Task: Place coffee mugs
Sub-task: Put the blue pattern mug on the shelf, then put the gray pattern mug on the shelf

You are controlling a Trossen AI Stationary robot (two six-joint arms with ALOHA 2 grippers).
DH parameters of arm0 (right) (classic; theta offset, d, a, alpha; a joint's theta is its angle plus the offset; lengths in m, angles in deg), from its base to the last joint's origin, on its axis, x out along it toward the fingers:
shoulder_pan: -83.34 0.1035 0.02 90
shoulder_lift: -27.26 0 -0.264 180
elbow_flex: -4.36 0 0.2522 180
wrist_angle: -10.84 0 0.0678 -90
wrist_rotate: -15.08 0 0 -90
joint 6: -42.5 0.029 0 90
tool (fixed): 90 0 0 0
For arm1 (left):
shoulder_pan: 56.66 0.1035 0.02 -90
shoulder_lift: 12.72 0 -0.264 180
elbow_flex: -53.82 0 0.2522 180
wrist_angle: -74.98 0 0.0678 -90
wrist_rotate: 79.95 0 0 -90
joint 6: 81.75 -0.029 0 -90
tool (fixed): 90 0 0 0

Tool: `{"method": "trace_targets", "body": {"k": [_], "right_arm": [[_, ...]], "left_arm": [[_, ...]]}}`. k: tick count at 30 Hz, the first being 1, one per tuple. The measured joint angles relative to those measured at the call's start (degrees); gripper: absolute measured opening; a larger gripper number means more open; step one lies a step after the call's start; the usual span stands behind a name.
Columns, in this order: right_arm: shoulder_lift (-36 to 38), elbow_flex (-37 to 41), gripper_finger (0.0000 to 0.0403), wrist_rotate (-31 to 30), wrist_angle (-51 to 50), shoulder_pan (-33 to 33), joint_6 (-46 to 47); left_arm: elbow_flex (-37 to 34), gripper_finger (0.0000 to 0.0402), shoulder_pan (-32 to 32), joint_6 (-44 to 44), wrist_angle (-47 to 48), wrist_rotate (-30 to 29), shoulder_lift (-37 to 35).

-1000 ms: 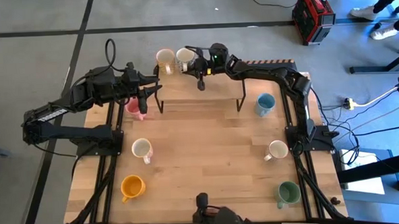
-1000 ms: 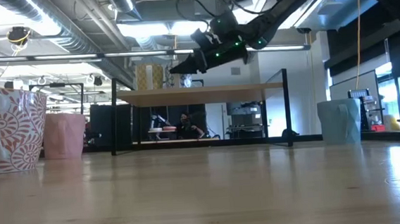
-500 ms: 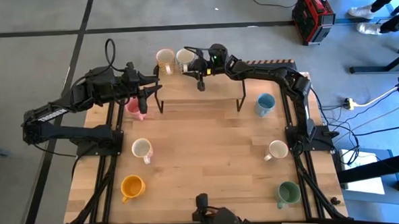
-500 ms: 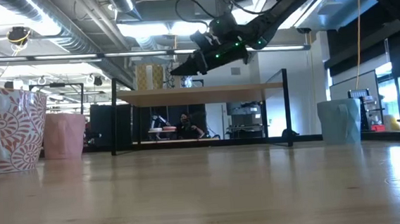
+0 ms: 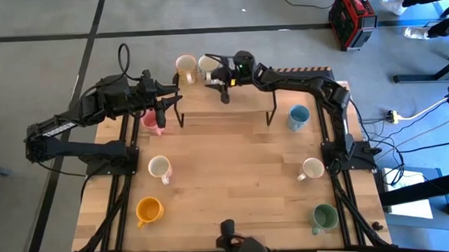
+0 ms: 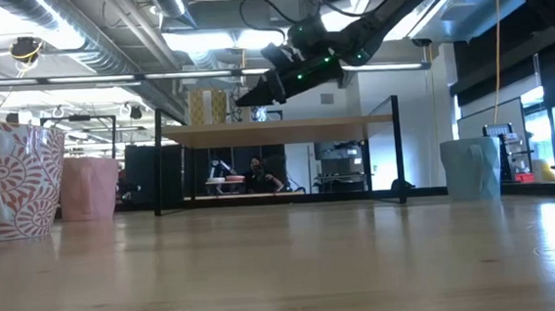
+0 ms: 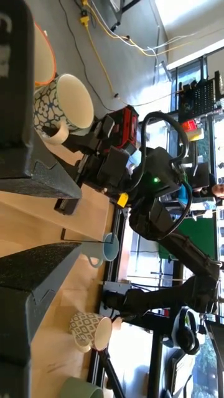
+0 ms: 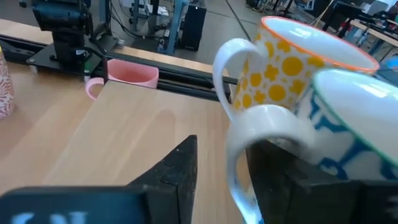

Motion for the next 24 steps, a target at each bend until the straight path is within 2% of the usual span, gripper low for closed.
{"method": "trace_targets", "body": {"k": [24], "right_arm": [[5.9,0.0,0.0129,-5.9,-12.7,0.0,0.8]], "left_arm": [[0.0,0.0119,0.0,0.0,-0.2,0.0,0.0]]}}
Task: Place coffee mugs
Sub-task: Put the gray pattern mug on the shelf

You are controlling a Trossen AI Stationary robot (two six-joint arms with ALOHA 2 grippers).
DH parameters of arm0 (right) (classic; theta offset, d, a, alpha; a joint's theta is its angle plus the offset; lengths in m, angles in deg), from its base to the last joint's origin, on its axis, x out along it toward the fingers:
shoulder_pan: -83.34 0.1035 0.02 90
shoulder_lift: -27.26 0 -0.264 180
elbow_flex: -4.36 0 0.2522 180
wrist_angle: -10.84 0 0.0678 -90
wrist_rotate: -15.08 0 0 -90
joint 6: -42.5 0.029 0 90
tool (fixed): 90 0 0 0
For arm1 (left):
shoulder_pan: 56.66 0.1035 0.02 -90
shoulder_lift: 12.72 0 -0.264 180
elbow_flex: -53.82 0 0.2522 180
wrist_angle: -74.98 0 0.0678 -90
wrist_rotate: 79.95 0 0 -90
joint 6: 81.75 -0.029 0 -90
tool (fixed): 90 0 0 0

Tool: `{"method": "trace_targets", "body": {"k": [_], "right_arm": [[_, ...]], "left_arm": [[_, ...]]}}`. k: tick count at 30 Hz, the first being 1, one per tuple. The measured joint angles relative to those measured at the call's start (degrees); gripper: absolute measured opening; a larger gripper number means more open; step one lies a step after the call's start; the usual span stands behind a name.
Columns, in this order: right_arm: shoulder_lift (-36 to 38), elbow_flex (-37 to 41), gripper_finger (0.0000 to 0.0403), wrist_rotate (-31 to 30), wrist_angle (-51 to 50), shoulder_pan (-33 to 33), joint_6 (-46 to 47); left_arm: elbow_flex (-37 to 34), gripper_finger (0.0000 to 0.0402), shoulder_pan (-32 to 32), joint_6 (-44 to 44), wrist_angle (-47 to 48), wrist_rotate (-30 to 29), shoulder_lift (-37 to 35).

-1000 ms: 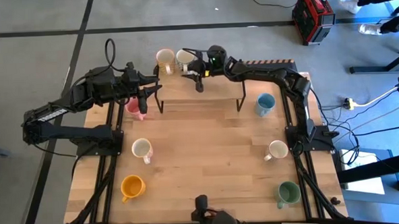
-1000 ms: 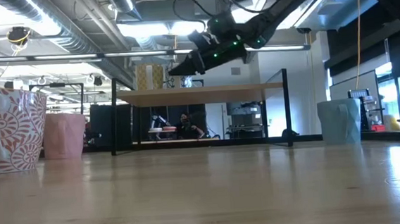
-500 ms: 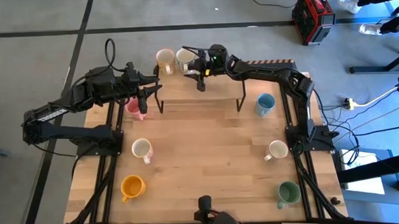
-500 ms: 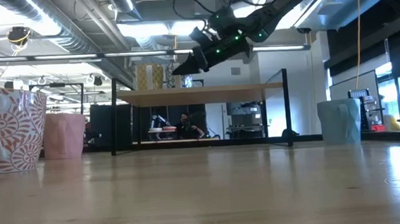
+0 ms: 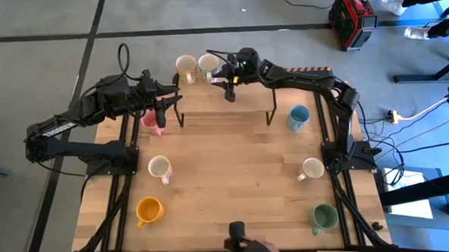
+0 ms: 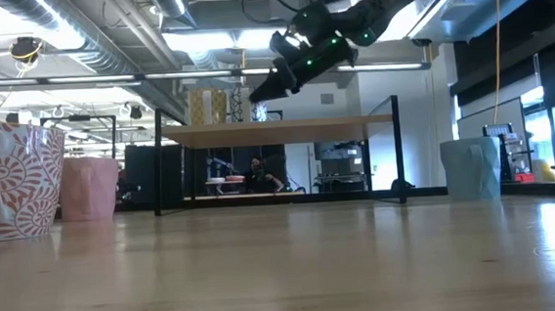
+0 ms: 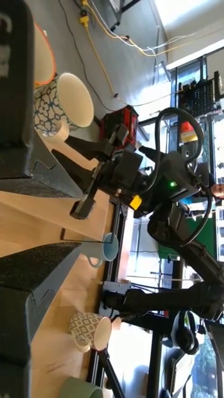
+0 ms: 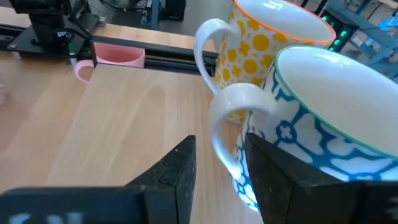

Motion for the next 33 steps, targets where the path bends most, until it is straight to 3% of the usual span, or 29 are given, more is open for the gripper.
{"method": "trace_targets", "body": {"k": [10,22,28,33], "right_arm": [[7.1,0.0,0.0129,-3.7,-13.5,0.0,0.4],[21.7,0.0,0.0129,1.4,-40.1,0.2,8.5],[28.2,0.3,0.0129,-3.2,-51.7,1.9,10.7],[35.1,6.7,0.0129,-7.9,-53.5,3.7,15.6]], "left_arm": [[0.0,0.0119,0.0,0.0,-0.3,0.0,0.0],[0.0,0.0119,0.0,0.1,-0.3,0.0,0.1],[0.1,0.0134,0.0,3.0,-0.3,-1.0,0.8],[0.1,0.0172,0.0,4.0,1.1,-0.5,3.0]]}}
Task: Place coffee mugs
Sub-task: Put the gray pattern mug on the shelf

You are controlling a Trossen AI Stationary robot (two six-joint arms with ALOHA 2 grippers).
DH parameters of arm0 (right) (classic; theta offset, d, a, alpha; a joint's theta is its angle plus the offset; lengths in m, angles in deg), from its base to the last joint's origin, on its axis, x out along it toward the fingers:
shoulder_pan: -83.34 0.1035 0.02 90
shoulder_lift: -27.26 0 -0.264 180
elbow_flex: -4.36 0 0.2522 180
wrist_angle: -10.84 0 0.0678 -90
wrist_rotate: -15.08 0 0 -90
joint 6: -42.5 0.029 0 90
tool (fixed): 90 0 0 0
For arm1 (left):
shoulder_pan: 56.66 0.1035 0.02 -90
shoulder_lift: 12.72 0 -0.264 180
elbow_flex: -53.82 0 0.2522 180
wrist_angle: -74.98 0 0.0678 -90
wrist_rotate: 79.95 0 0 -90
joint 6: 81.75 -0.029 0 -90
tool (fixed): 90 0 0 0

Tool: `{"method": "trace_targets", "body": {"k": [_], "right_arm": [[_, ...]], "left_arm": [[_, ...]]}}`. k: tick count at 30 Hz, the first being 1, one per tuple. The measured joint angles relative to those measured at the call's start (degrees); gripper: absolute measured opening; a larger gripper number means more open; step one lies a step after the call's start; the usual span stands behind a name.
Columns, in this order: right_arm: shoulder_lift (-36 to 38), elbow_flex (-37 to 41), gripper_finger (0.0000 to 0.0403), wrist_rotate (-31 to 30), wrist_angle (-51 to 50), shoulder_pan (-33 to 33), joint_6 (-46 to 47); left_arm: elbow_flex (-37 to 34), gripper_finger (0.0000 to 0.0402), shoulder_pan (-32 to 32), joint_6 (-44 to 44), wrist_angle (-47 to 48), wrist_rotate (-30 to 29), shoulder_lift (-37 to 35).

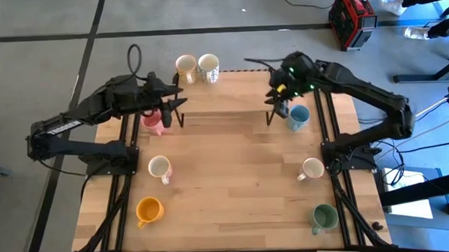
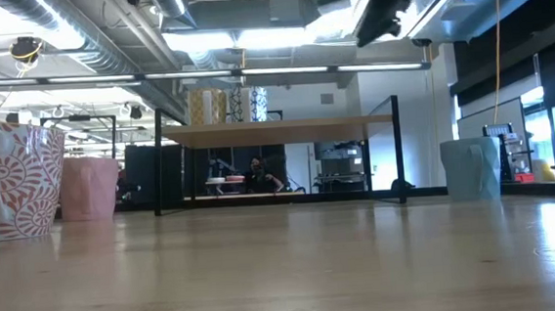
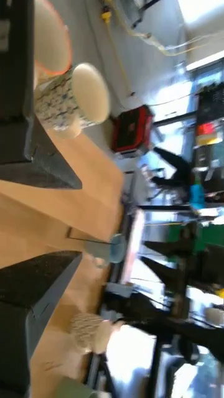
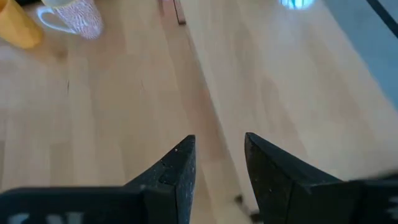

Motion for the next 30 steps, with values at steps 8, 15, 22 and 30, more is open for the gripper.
{"method": "trace_targets", "body": {"k": [8,15,22,30], "right_arm": [[9.9,13.8,0.0129,-6.3,-0.9,0.1,17.3],[12.5,20.2,0.0129,-3.9,-9.3,0.1,40.5],[12.1,25.4,0.0129,-1.1,-12.1,0.1,47.3],[12.1,27.7,0.0130,-4.3,-13.4,0.1,47.0]], "left_arm": [[0.0,0.0182,0.0,0.0,2.5,-2.2,2.7],[0.0,0.0183,0.0,-0.9,2.4,-2.4,2.7],[0.0,0.0183,0.0,-0.9,2.4,-2.4,2.7],[0.0,0.0183,0.0,-1.0,2.4,-2.4,2.7]]}}
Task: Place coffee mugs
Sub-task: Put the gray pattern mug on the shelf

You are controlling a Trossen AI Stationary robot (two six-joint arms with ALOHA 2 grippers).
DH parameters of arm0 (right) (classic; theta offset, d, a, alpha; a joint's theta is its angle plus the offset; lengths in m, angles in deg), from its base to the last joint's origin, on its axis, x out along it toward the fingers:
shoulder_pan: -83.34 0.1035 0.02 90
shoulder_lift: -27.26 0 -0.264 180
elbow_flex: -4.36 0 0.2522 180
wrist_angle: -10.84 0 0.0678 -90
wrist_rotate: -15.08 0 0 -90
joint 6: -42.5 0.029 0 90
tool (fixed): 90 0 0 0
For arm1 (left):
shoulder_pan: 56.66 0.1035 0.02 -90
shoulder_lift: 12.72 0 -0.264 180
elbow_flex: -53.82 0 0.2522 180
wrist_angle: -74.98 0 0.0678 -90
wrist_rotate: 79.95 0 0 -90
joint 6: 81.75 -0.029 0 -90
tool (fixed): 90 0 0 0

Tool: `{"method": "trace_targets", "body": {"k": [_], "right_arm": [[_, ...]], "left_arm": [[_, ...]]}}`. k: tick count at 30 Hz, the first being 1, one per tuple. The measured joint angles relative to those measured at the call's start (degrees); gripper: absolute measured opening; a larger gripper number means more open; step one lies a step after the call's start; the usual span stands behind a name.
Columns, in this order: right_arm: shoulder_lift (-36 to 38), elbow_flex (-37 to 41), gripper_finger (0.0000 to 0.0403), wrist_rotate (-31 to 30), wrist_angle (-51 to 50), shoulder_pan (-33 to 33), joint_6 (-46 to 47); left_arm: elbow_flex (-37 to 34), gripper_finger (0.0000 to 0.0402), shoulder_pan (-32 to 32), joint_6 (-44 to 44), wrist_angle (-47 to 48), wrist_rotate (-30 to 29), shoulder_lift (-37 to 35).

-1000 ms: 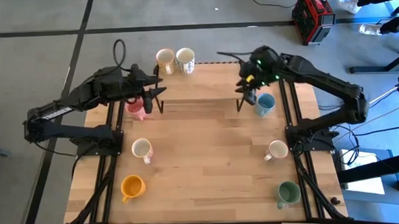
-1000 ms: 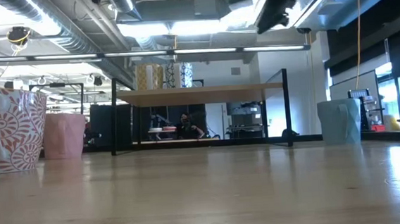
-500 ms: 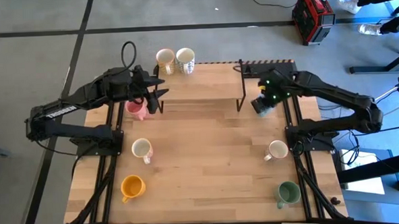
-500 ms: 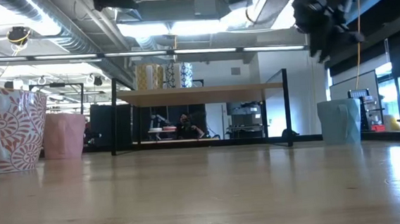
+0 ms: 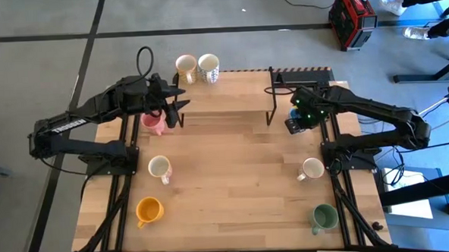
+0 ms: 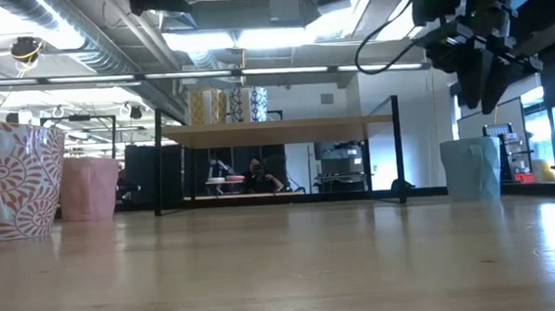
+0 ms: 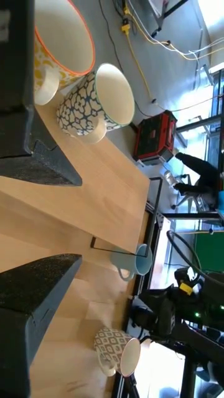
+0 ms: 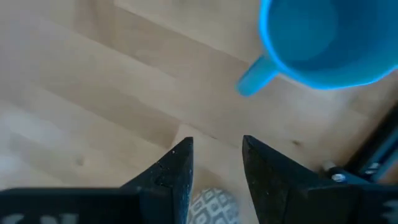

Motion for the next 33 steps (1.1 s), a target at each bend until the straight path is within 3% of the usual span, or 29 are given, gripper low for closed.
{"method": "trace_targets", "body": {"k": [5,9,14,28,33], "right_arm": [[0.0,0.0,0.0164,0.7,-1.5,0.0,0.2],[1.4,-0.7,0.0200,6.7,-7.5,0.3,1.1],[5.0,-1.5,0.0230,7.2,-7.4,4.7,2.2],[6.8,-1.7,0.0236,7.9,-3.1,18.5,3.4],[6.8,-2.7,0.0236,7.2,-1.7,24.0,4.8]], "left_arm": [[0.0,0.0183,0.0,0.0,0.0,0.0,0.0],[0.0,0.0183,0.0,0.0,0.0,-0.6,0.0],[0.0,0.0183,0.0,-0.1,0.1,-0.6,0.0],[-0.1,0.0183,0.0,-1.4,0.2,-0.6,0.0],[-0.1,0.0183,0.0,-1.1,0.2,5.8,0.4]]}}
